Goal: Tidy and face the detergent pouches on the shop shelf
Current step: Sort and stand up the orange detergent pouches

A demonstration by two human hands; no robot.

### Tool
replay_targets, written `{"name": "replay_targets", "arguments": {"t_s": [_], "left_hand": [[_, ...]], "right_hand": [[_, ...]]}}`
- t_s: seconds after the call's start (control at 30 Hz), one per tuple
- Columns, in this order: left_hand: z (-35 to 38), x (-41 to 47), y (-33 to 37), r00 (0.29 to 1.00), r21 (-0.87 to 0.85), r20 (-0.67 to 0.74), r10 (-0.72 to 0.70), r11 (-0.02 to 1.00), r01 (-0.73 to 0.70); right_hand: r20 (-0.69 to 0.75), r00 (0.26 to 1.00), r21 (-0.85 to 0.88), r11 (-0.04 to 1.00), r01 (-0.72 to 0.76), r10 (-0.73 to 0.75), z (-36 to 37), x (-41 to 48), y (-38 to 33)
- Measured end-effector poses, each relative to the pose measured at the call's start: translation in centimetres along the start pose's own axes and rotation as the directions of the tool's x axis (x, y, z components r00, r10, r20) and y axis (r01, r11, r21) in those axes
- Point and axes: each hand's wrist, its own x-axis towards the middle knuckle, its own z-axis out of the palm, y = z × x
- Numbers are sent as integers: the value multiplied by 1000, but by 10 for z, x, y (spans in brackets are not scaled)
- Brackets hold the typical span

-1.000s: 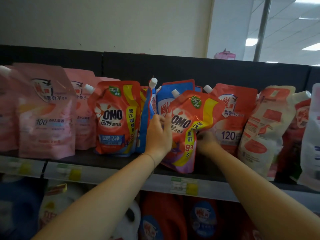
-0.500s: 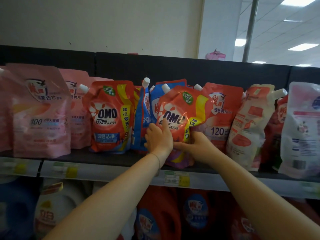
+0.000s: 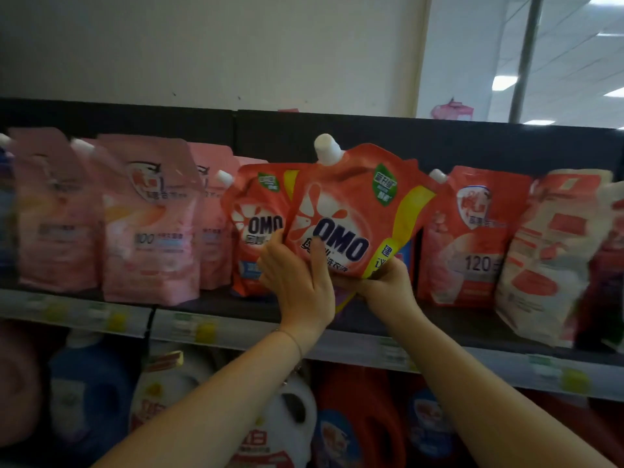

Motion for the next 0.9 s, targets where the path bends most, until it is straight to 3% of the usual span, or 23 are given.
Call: {"name": "replay_targets", "arguments": {"t_s": [0.23,0.33,0.4,0.47,0.67,0.83,0.9], "left_hand": [[-40,46,-43,995,-12,-30,-100,995,100],[-51,61,-63,982,72,1,-187,980,187],[-54,69,-75,953,118,76,-293,952,284],[-58,76,-85,927,145,154,-342,936,321],[-63,82,-93,919,293,197,-343,915,278],[-61,74,-80,969,377,59,-240,904,201],[-59,75,-73,979,375,1,-203,908,188]], "right_hand": [[61,998,-50,998,-25,28,75,17,3],[98,989,-247,966,-80,107,99,25,13],[71,984,-417,901,-122,166,112,28,18],[20,979,-480,861,-167,201,123,28,22],[-105,981,-504,842,-192,161,143,22,18],[-25,999,-638,769,-46,39,128,9,4],[-62,998,-624,781,-19,-26,116,4,2]]}}
